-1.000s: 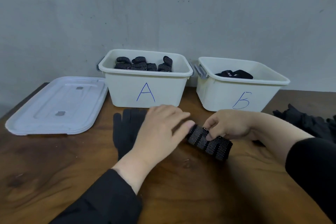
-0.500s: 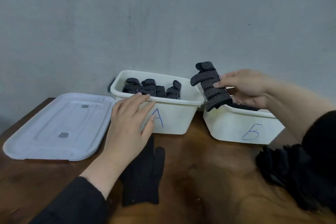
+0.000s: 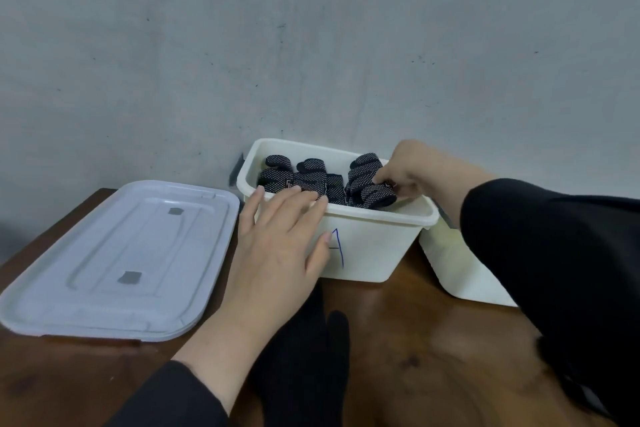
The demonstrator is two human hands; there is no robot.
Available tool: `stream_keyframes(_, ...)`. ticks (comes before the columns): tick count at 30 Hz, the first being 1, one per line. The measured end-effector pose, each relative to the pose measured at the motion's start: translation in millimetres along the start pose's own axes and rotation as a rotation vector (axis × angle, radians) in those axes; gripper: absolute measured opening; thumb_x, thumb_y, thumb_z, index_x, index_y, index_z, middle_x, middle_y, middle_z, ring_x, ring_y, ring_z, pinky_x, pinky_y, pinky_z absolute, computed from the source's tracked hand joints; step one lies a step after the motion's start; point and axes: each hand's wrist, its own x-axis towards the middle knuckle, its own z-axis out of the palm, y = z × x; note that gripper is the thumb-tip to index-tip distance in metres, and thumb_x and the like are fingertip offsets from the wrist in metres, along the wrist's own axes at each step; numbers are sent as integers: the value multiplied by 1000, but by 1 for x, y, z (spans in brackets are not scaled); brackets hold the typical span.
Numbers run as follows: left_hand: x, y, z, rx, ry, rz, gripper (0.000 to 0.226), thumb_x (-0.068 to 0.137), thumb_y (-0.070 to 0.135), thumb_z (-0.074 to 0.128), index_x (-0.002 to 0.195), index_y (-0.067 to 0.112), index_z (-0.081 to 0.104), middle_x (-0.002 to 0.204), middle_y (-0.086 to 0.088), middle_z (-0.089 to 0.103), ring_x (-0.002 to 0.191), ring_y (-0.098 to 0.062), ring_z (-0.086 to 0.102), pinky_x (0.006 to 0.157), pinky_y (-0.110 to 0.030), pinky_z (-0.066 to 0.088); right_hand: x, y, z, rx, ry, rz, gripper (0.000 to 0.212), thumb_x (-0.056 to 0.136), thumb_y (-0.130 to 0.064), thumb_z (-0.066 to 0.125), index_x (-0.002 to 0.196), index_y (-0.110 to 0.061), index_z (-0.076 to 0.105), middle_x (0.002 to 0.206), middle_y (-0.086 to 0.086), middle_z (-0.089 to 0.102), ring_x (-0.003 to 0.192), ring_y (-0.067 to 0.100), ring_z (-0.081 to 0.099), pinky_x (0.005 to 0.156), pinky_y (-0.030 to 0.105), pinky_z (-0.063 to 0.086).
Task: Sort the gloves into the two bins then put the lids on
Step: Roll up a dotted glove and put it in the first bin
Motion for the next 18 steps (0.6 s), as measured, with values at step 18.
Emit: stream_keyframes(18,0,1,-2,-14,-29,-1,42,96,34,49,131,14,63,135,-1,60,136,-21,47,120,-50,19,-4,15,-4,-712,304,-399,24,94,-2,51,112,-4,66,117,18,68,109,36,63,86,35,49)
